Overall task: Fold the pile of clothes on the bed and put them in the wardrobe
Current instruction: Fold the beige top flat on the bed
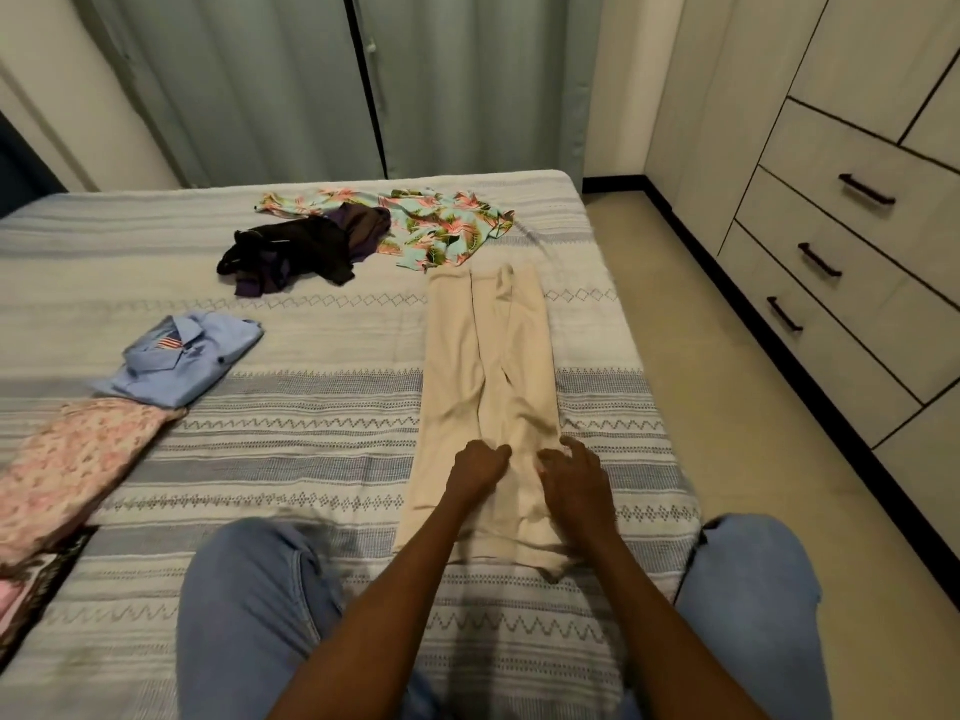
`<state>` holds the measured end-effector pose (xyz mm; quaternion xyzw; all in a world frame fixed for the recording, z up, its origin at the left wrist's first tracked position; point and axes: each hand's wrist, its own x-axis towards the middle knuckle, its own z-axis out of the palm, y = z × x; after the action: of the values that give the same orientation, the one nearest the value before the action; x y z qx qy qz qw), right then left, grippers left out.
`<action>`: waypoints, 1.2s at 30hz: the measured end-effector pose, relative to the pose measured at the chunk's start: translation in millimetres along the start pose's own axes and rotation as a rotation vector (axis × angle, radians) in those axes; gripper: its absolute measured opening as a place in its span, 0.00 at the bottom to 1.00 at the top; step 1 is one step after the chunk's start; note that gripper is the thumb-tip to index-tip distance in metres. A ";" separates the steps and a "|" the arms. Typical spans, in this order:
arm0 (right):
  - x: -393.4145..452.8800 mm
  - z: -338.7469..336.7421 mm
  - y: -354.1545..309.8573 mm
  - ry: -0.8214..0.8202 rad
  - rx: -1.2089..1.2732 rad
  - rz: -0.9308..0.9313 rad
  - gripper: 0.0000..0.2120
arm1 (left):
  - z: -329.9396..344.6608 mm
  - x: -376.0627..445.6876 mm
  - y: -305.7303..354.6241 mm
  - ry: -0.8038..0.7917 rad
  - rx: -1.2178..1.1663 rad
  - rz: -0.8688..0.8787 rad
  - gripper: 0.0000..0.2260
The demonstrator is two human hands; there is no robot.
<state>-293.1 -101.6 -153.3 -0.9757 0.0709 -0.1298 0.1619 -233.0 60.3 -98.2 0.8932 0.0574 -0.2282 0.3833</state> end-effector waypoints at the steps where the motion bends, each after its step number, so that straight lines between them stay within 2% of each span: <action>1: -3.6 -2.5 -1.9 -0.001 -0.016 -0.010 0.09 | 1.6 -1.6 -5.4 0.003 -0.022 -0.012 0.31; 3: -11.6 -4.7 -2.4 -0.029 -0.049 -0.038 0.10 | 3.2 -6.3 -16.3 -0.022 -0.009 -0.013 0.28; 6: -21.3 -9.3 1.5 -0.071 -0.029 -0.020 0.13 | -1.1 -25.6 -18.4 -0.055 0.016 0.017 0.17; 10: -37.9 -17.2 4.5 -0.187 0.034 0.069 0.17 | 1.4 -37.5 -27.3 -0.094 -0.091 -0.026 0.12; 13: -37.0 -21.1 10.3 -0.300 0.062 0.101 0.18 | 1.8 -45.7 -32.2 -0.110 -0.082 -0.032 0.11; 19: -34.4 -27.7 20.1 -0.378 0.117 0.069 0.14 | -24.6 -56.3 -37.4 -0.139 0.202 0.075 0.11; 23: -42.1 -34.1 34.9 -0.365 0.161 -0.028 0.11 | -66.9 -62.4 -54.7 -0.043 0.514 0.266 0.10; 24: -47.0 -34.5 40.9 -0.321 0.162 -0.061 0.11 | -76.5 -63.7 -63.6 -0.016 0.587 0.296 0.11; 26: -55.5 -34.1 53.1 -0.214 0.117 -0.125 0.15 | -88.8 -65.1 -90.7 -0.030 0.762 0.311 0.24; 28: -60.0 -34.4 60.1 -0.265 -0.009 -0.146 0.24 | -90.9 -70.1 -122.5 -0.130 0.915 0.231 0.37; 30: -61.1 -35.6 58.5 -0.384 -0.098 -0.139 0.31 | -88.5 -75.0 -144.7 -0.215 0.949 0.134 0.37; 32: -64.0 -34.6 54.7 -0.451 -0.143 -0.156 0.32 | -88.7 -75.5 -151.1 -0.209 0.981 0.142 0.35; 36: -69.3 -36.5 52.3 -0.448 -0.149 -0.229 0.33 | -90.4 -71.9 -153.6 -0.150 1.050 0.180 0.39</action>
<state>-374.5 -149.0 -153.5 -0.9909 -0.0683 0.0774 0.0858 -306.7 237.3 -112.5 0.9473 -0.1689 -0.2555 -0.0939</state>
